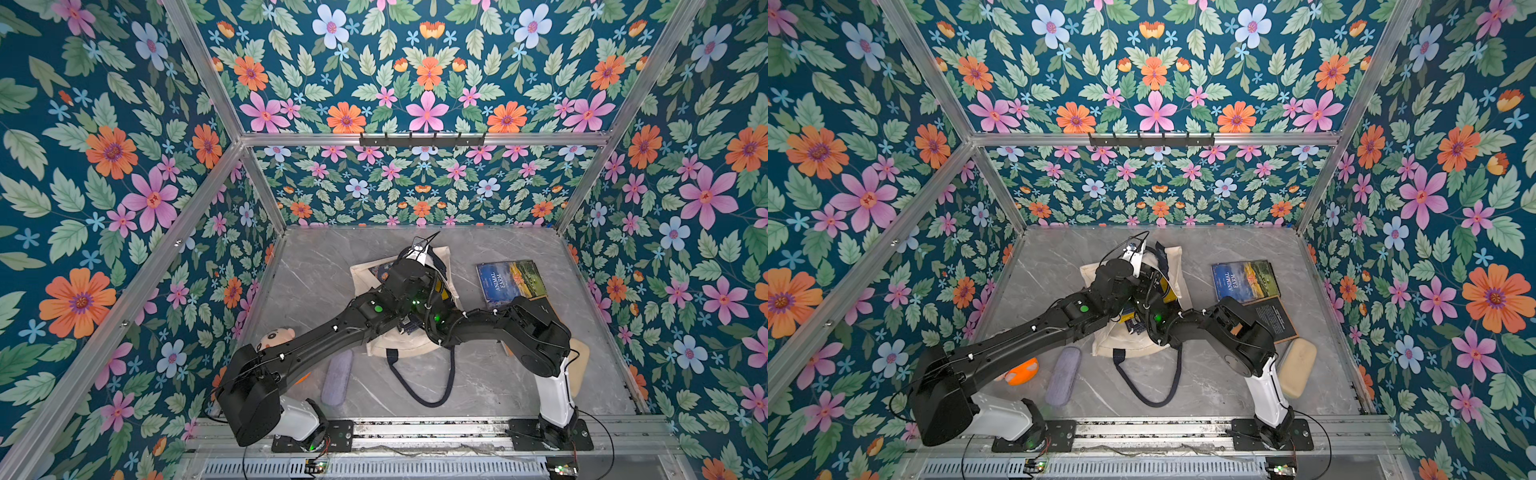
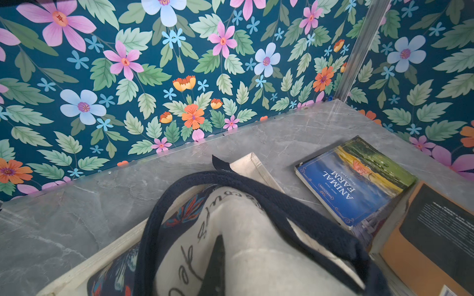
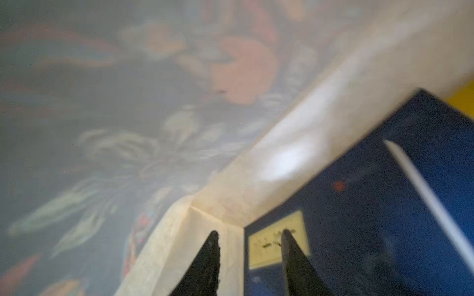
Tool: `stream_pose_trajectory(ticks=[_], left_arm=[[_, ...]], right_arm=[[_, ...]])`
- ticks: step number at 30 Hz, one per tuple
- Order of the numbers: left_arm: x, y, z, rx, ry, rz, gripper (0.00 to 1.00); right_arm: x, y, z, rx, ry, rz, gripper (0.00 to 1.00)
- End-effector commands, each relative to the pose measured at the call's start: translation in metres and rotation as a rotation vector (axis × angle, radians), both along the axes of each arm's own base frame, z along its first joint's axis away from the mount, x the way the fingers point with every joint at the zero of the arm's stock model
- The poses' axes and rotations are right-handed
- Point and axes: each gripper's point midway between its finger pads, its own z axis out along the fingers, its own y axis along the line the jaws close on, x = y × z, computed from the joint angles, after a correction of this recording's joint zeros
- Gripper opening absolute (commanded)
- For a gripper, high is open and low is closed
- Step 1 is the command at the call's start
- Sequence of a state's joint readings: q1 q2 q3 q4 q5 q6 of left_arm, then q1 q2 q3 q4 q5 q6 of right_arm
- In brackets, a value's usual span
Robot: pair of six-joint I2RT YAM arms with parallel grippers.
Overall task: Take out the books from the canvas bag
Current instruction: Pick up the book from the canvas bag.
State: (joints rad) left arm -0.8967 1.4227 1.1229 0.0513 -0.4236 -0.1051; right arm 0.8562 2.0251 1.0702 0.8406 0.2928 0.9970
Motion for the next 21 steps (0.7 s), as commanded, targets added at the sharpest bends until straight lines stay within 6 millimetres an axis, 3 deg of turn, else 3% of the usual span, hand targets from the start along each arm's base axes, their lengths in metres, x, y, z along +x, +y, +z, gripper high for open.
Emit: stream_pose_trajectory(ticks=[1, 5, 11, 18, 21], left_arm=[[0.005, 0.003, 0.016, -0.053, -0.041, 0.041, 0.00], [0.007, 0.006, 0.016, -0.048, -0.042, 0.063, 0.00], [0.009, 0.011, 0.015, -0.039, -0.043, 0.093, 0.00], [0.011, 0.008, 0.010, -0.032, -0.032, 0.095, 0.00], [0.011, 0.009, 0.010, -0.034, -0.032, 0.097, 0.00]], right_arm=[[-0.006, -0.009, -0.005, 0.052, 0.075, -0.040, 0.42], [-0.028, -0.009, -0.008, 0.072, 0.128, -0.022, 0.45], [-0.053, -0.026, -0.016, 0.032, 0.189, -0.052, 0.47], [-0.067, -0.030, -0.027, 0.019, 0.248, -0.040, 0.46], [-0.065, -0.026, -0.033, 0.047, 0.249, -0.037, 0.41]])
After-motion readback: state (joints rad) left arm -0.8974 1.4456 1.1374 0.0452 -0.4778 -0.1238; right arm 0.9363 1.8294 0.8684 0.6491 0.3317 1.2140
